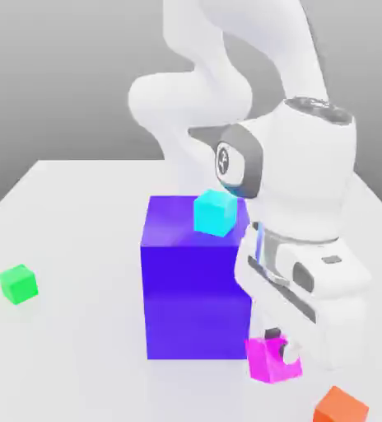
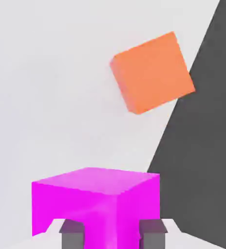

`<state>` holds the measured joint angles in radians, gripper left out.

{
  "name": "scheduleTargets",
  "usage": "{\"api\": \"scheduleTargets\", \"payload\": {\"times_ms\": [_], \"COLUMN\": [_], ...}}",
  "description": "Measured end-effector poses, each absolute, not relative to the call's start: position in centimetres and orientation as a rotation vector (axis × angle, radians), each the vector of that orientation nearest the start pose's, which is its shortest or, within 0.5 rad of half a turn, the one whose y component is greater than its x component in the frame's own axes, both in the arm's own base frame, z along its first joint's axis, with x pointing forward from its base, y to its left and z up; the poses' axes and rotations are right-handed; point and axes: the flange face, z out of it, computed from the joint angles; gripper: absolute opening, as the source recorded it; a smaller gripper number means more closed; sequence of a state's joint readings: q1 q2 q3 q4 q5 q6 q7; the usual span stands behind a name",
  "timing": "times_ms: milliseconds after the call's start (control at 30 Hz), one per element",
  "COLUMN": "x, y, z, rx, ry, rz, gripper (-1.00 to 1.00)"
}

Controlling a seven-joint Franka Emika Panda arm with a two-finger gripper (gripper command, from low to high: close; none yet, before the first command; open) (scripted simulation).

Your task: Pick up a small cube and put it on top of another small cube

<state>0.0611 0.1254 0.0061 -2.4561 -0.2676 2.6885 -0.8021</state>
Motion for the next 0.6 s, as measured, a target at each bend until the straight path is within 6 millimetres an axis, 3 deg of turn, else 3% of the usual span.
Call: {"api": "scheduleTargets", "payload": {"times_ms": [133,267,467,600], "x": [48.3,45.2,38.4,33.1], "y": [-6.9,-16.5,-25.0,-29.1], "z": [26.7,27.6,27.4,26.8], "rx": [-2.93,-3.024,-3.147,-3.185], "ry": [-1.572,-1.402,-0.979,-0.676], "rz": [-0.032,0.019,0.041,0.039], "gripper": [-1.0,-1.0,-1.0,-1.0]}}
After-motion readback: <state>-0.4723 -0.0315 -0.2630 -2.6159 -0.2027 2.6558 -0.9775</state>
